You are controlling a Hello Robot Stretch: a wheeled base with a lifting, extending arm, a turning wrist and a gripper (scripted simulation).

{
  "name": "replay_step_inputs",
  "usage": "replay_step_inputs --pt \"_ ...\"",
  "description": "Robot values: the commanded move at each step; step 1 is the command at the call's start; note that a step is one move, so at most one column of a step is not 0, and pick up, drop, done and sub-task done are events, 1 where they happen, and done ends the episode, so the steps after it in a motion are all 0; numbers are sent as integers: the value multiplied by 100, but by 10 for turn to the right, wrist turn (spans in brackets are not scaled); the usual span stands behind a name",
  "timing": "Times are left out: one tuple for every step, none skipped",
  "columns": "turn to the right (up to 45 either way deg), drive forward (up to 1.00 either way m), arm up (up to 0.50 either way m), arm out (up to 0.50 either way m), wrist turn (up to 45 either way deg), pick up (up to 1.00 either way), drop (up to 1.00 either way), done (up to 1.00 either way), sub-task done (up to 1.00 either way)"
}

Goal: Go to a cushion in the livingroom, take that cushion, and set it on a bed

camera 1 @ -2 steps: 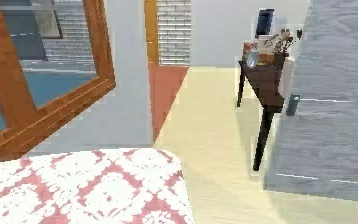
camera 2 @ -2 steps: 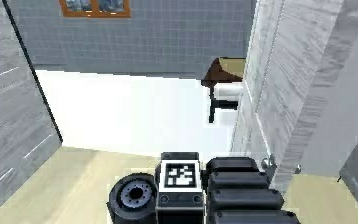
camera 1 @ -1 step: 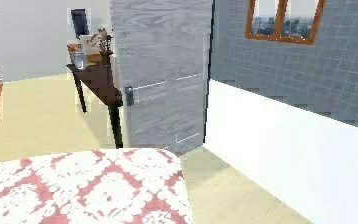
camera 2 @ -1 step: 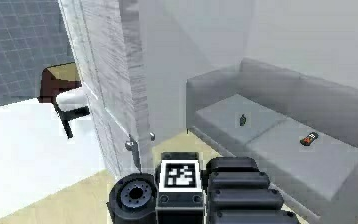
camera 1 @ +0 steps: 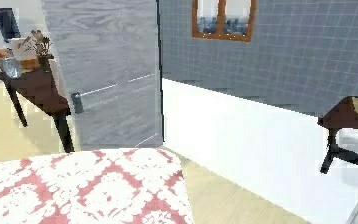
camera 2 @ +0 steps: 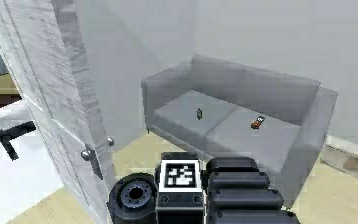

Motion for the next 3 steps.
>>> replay_step_inputs --pt "0 40 0 0 0 0 0 0 0" --pt "360 0 0 0 0 0 0 0 0" --pt "0 15 0 0 0 0 0 0 0"
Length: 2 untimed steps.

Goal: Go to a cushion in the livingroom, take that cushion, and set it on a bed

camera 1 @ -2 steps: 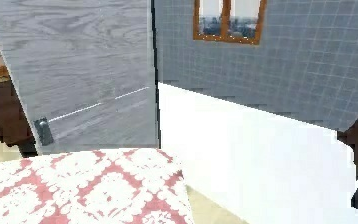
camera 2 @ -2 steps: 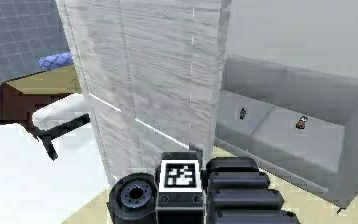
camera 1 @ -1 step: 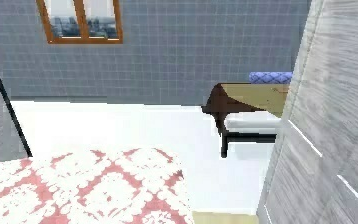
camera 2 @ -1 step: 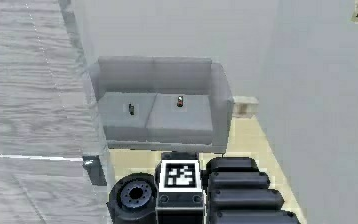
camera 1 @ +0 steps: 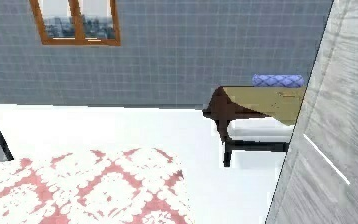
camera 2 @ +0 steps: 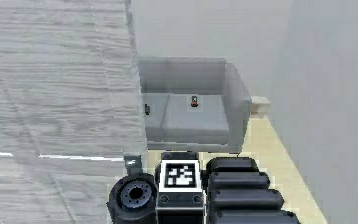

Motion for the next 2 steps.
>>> replay_step_inputs --pt "180 0 0 0 0 0 0 0 0" --pt "0 100 0 0 0 0 0 0 0"
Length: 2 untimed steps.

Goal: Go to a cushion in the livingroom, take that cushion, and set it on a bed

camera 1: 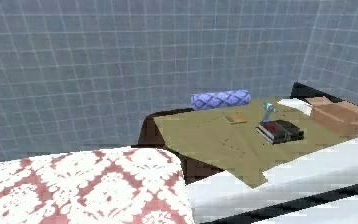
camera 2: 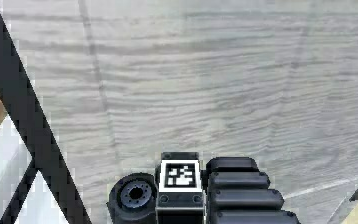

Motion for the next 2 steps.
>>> replay_step_inputs --pt "60 0 0 0 0 0 0 0 0" --pt "0 20 0 0 0 0 0 0 0"
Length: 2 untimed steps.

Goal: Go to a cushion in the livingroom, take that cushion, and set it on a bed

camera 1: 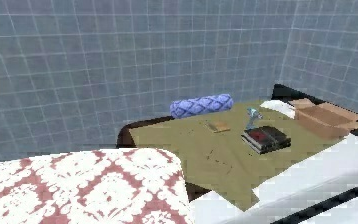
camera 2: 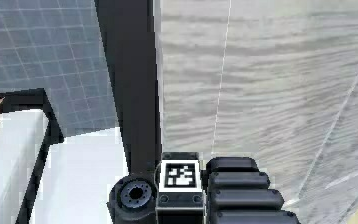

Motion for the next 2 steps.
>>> replay_step_inputs --pt "150 0 0 0 0 0 0 0 0" --pt "0 35 0 0 0 0 0 0 0"
